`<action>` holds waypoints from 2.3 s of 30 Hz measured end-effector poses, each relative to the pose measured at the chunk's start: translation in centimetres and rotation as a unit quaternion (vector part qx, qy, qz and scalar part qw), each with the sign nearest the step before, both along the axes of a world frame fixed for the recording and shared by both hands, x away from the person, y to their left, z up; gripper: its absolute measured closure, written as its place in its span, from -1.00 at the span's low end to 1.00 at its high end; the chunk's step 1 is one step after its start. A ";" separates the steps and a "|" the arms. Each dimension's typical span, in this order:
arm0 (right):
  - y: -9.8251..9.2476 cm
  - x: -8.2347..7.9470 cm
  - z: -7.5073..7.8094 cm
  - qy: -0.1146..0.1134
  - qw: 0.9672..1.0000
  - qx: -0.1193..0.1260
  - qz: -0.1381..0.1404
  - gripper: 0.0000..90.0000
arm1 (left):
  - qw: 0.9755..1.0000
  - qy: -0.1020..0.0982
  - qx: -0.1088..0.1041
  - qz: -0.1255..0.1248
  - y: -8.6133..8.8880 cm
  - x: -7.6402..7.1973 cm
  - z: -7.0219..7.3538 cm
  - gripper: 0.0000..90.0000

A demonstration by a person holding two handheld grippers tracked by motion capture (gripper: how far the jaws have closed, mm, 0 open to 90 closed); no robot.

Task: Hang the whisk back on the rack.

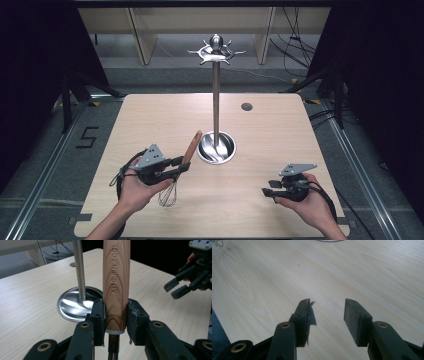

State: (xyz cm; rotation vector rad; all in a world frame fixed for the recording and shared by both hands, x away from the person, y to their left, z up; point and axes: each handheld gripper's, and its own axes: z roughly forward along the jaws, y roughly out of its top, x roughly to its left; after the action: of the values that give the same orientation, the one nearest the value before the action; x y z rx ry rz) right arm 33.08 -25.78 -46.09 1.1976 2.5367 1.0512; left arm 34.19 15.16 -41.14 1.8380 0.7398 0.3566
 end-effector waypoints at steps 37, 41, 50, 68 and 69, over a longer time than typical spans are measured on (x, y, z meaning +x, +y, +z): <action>0.1 0.1 -0.1 -0.007 1.000 0.001 -0.002 0.26 | 0.980 -0.115 -0.087 0.141 -2.0 -1.0 5.2 0.53; 0.1 0.1 -0.1 -0.009 1.000 0.004 -0.003 0.26 | 0.978 -0.123 -0.088 0.146 -2.4 -0.8 5.9 0.53; 0.0 0.1 0.0 -0.010 1.000 0.007 -0.003 0.24 | 0.972 -0.142 -0.096 0.160 -3.5 -0.3 7.2 0.53; 0.1 0.1 0.0 -0.009 1.000 0.009 -0.003 0.23 | 0.966 -0.149 -0.106 0.183 -4.6 0.3 8.3 0.53; 0.1 0.0 0.0 -0.009 1.000 0.009 -0.004 0.23 | 0.966 -0.149 -0.105 0.183 -4.6 0.3 8.4 0.52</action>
State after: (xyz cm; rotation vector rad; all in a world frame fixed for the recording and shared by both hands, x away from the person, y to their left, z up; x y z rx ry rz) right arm 33.13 -25.71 -46.13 1.1960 2.5134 1.0803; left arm 34.46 10.56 -32.72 1.4040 0.8675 0.7480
